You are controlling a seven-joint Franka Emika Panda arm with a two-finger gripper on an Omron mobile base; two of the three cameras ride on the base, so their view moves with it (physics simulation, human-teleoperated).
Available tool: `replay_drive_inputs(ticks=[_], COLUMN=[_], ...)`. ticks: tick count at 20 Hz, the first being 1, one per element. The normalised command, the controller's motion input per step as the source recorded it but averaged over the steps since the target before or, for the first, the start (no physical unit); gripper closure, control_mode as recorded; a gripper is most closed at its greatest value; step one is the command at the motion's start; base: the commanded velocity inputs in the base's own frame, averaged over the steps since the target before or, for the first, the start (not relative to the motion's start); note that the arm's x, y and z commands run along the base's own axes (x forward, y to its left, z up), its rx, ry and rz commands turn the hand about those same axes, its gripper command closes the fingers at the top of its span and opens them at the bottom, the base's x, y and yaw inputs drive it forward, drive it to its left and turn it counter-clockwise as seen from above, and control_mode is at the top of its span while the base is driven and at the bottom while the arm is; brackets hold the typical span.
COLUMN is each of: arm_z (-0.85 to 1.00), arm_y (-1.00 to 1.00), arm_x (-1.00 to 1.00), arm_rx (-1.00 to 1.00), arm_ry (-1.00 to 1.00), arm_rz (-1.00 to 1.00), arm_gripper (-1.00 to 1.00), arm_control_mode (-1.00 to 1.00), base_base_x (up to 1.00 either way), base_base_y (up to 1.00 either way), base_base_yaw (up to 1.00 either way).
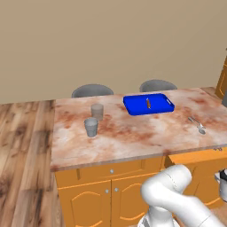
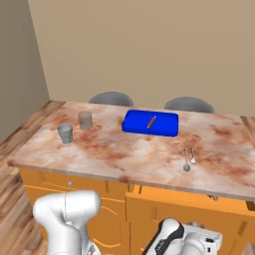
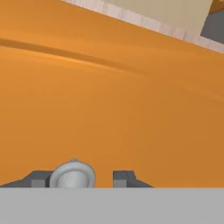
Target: Take the tongs from the drawer on the right and place them on the dining counter next to the tray containing the kebab skewer.
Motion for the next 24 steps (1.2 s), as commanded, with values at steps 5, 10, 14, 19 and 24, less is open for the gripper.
replay_drive_inputs(ticks=[5,10,14,19,24], arm_z=[-0.34,-0.42,-0.60,-0.78,-0.96], arm_y=[-0.61,-0.68,-0.72,-0.82,-0.89], arm_x=[-1.00,-1.00,-1.00,-1.00,-1.00], arm_rx=[0.00,0.00,0.00,0.00,0.00], arm_ry=[0.00,0.00,0.01,0.02,0.01], arm_rz=[-0.12,-0.12,-0.09,-0.06,-0.03], arm_gripper=[1.00,1.00,1.00,1.00,1.00], arm_control_mode=[-1.00,-1.00,-1.00,-1.00,-1.00], base_base_x=[0.00,0.00,0.00,0.00,0.00], base_base_y=[0.00,0.00,0.00,0.00,0.00], base_base_yaw=[0.00,0.00,0.00,0.00,0.00])
